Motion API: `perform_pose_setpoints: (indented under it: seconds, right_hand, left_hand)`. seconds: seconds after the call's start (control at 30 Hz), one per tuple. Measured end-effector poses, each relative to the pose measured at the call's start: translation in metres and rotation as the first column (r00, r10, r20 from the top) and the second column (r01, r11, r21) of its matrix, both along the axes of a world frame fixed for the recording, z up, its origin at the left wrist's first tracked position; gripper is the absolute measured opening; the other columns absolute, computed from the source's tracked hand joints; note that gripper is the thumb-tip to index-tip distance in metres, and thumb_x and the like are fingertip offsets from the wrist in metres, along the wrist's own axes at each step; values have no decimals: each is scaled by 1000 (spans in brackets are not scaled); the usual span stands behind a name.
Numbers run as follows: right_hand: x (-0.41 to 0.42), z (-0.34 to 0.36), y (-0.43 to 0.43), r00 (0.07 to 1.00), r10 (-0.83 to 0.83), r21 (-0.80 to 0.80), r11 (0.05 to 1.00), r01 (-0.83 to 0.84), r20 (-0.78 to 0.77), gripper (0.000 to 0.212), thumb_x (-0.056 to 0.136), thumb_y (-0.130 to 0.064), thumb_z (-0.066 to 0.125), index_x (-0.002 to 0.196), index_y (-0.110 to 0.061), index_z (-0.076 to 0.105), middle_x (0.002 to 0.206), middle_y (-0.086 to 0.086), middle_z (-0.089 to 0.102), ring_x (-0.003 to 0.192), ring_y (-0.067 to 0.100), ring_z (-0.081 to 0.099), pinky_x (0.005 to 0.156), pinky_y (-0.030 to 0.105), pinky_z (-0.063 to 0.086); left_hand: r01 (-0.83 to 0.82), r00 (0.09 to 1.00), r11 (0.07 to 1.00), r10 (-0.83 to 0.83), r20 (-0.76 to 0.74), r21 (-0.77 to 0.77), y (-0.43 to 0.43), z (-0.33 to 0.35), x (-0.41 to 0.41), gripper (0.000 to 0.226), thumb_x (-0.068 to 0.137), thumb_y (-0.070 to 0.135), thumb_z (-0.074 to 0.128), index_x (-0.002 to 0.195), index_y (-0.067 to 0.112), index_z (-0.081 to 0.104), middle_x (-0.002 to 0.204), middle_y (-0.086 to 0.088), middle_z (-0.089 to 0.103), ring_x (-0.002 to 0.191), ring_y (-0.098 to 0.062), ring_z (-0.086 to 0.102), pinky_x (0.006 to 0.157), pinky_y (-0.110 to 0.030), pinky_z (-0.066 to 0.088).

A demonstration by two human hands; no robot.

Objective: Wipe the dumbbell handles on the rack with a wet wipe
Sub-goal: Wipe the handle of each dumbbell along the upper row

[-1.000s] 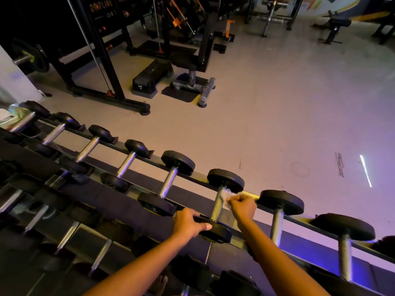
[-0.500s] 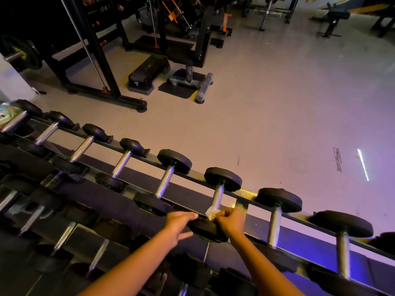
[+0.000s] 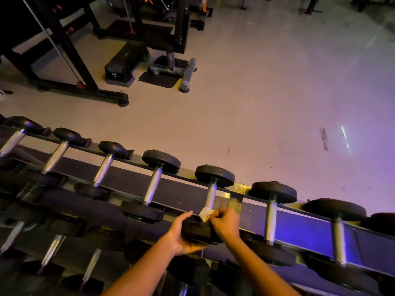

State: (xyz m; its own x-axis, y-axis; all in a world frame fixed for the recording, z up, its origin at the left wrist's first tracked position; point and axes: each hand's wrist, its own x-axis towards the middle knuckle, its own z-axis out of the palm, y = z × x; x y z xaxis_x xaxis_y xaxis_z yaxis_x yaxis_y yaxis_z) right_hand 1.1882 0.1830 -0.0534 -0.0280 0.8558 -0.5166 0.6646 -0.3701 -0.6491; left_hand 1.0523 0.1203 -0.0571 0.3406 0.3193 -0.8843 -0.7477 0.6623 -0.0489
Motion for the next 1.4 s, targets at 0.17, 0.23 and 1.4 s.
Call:
perform_pose_setpoints:
  seconds: [0.17,0.23,1.4]
  right_hand:
    - [-3,-1,2,1000,-30,-8,1000,30,3,11,72,-2,70,63,-7,69,68,5,69,71,15,67,70,33,60]
    - [-1,0,2,1000,-27,-7,1000,27,-15,12,72,-2,71,61,-5,68,68,7,69,70,15,67,69,31,59]
    - [5,8,17,991,-104,-13,995,103,-90,14,76,-5,76,64,-5,69,71,9,69,74,18,67,62,24,54]
  left_hand:
    - [-31,996,999,28,-82,-28,4,-2,6,45,74,31,54,100,-4,61,93,-30,66,98,-47,56,90,-57,45]
    - [-52,986,997,41,-165,-62,7,-1,10,39,76,30,51,94,-4,60,89,-29,65,95,-46,55,89,-58,44]
    - [-91,502,983,-95,-860,-162,28,31,44,46,99,31,42,121,-6,57,126,-26,56,112,-42,53,89,-43,42]
